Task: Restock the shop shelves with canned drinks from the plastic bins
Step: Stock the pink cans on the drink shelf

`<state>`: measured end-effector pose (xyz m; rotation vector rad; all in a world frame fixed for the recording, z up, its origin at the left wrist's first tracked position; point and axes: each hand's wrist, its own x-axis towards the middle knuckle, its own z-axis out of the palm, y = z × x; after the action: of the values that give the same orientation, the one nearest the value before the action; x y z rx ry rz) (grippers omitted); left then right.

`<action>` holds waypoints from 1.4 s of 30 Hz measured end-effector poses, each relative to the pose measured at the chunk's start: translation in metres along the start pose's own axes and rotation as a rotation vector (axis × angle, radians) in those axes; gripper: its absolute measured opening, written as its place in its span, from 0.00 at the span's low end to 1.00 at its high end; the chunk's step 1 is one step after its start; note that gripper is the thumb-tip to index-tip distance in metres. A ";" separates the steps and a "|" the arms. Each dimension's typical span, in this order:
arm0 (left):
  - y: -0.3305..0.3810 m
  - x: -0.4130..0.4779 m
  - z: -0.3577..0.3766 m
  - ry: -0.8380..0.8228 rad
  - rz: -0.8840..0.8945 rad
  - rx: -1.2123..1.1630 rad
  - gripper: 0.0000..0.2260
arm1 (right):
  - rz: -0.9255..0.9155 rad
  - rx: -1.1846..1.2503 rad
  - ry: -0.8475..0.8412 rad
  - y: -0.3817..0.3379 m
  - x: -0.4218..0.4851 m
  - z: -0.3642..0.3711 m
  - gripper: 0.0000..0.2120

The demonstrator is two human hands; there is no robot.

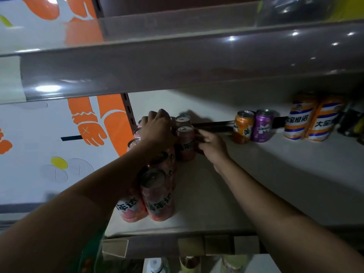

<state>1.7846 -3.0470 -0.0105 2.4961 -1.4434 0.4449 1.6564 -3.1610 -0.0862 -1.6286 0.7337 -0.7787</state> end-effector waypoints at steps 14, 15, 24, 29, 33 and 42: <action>0.006 0.000 -0.002 -0.012 -0.033 0.003 0.24 | -0.063 -0.074 0.042 0.004 0.005 0.007 0.27; 0.009 -0.003 -0.004 0.017 -0.027 -0.057 0.25 | -0.060 -0.054 0.054 0.004 0.004 0.005 0.27; 0.083 -0.036 -0.023 -0.124 -0.039 -1.002 0.19 | -0.089 0.186 0.102 -0.028 -0.056 -0.079 0.23; 0.166 -0.063 -0.040 -0.208 0.051 -1.154 0.13 | -0.122 0.152 0.199 -0.046 -0.119 -0.163 0.20; 0.261 -0.084 -0.053 -0.272 0.173 -1.203 0.12 | -0.099 0.097 0.389 -0.063 -0.181 -0.255 0.19; 0.526 -0.160 -0.114 -0.495 0.572 -1.428 0.14 | -0.182 -0.094 0.850 -0.098 -0.373 -0.468 0.20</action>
<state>1.2348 -3.1381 0.0584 1.0372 -1.6619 -0.9029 1.0658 -3.1118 0.0404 -1.4285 1.2289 -1.6280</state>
